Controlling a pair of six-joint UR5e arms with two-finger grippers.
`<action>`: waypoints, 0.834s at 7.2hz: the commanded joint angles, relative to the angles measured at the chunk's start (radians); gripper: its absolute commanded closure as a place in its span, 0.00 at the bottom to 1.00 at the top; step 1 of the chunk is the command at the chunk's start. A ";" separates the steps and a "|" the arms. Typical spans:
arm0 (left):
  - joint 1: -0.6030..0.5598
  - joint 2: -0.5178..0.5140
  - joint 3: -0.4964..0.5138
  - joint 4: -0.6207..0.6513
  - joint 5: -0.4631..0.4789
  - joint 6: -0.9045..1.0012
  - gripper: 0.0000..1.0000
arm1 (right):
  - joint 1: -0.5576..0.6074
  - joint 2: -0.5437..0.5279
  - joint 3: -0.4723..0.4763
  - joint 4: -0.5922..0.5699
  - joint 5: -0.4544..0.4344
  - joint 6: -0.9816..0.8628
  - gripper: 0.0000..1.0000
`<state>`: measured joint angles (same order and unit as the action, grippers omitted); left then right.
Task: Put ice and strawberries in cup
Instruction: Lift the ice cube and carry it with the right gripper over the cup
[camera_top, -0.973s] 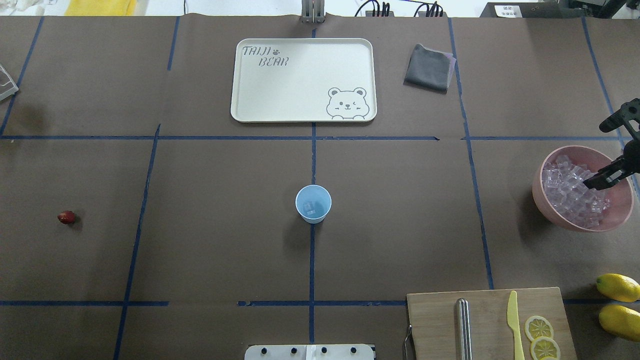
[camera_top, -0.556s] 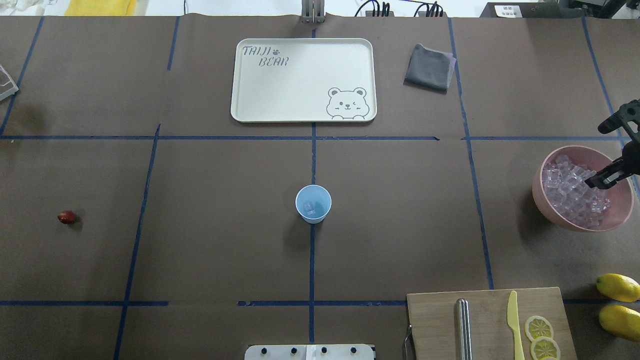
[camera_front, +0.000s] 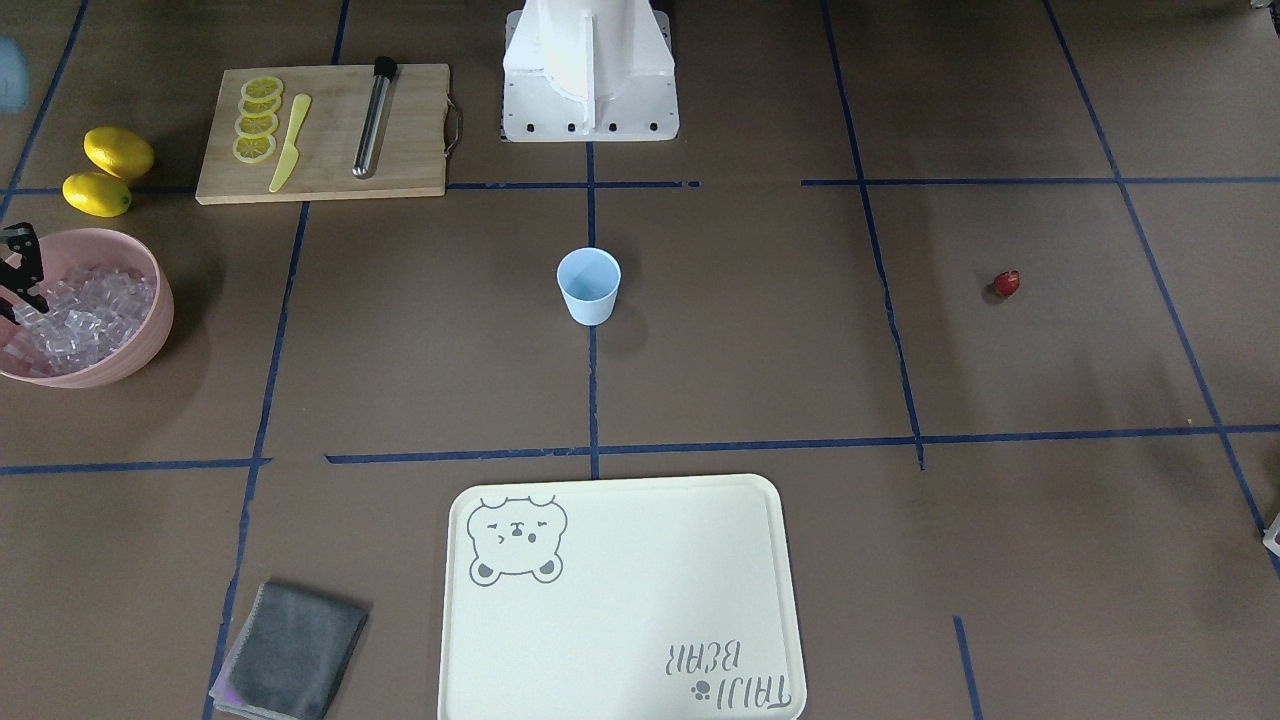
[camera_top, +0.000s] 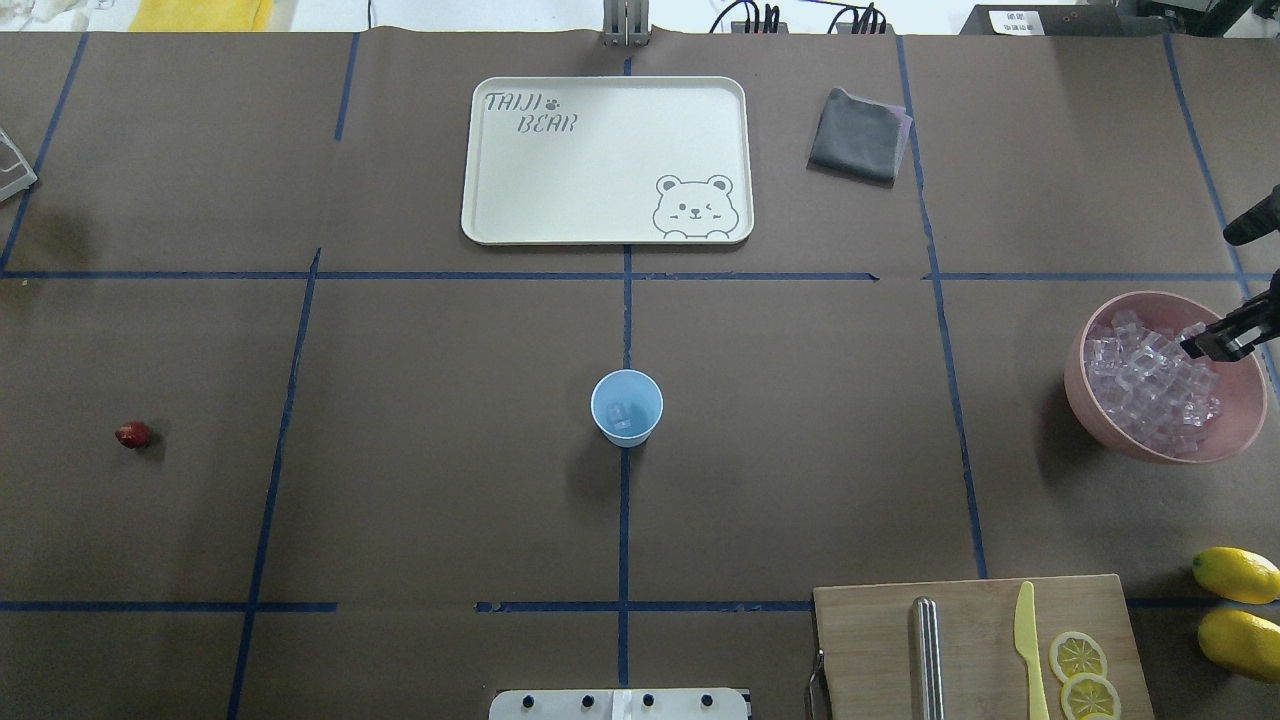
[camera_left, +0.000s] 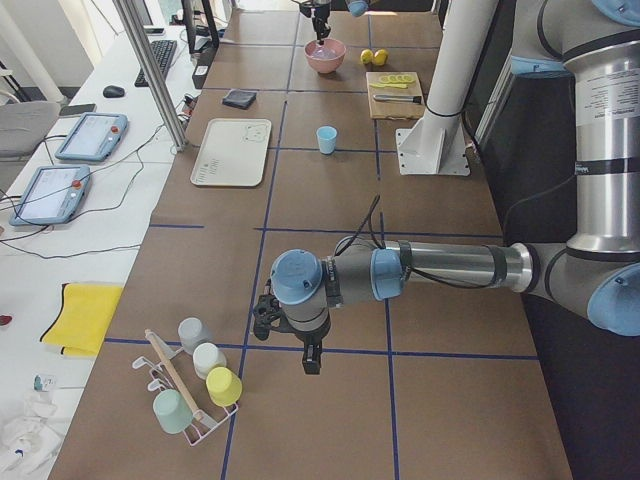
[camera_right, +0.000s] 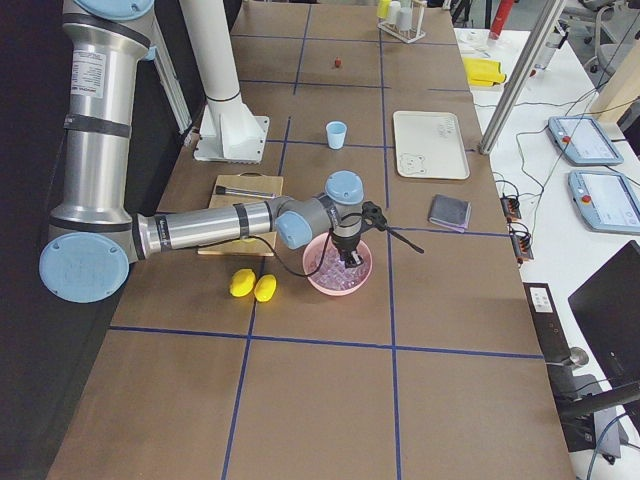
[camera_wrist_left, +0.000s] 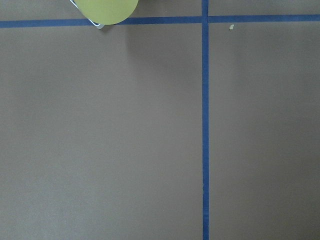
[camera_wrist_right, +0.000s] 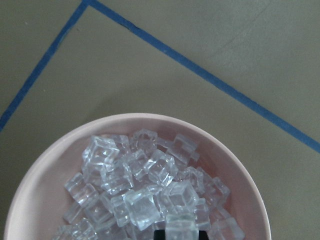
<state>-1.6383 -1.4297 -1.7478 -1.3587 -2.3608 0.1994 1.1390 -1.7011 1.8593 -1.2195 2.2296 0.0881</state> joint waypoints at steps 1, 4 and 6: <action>0.002 0.000 0.001 0.001 0.002 0.000 0.00 | 0.030 0.049 0.119 -0.134 0.010 0.046 1.00; 0.002 0.000 0.001 0.001 0.002 0.000 0.00 | -0.127 0.309 0.192 -0.291 -0.001 0.430 1.00; 0.002 0.000 0.001 0.003 0.002 0.000 0.00 | -0.301 0.532 0.187 -0.424 -0.075 0.658 1.00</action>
<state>-1.6368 -1.4292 -1.7472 -1.3566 -2.3594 0.1994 0.9464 -1.3153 2.0459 -1.5538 2.2044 0.5909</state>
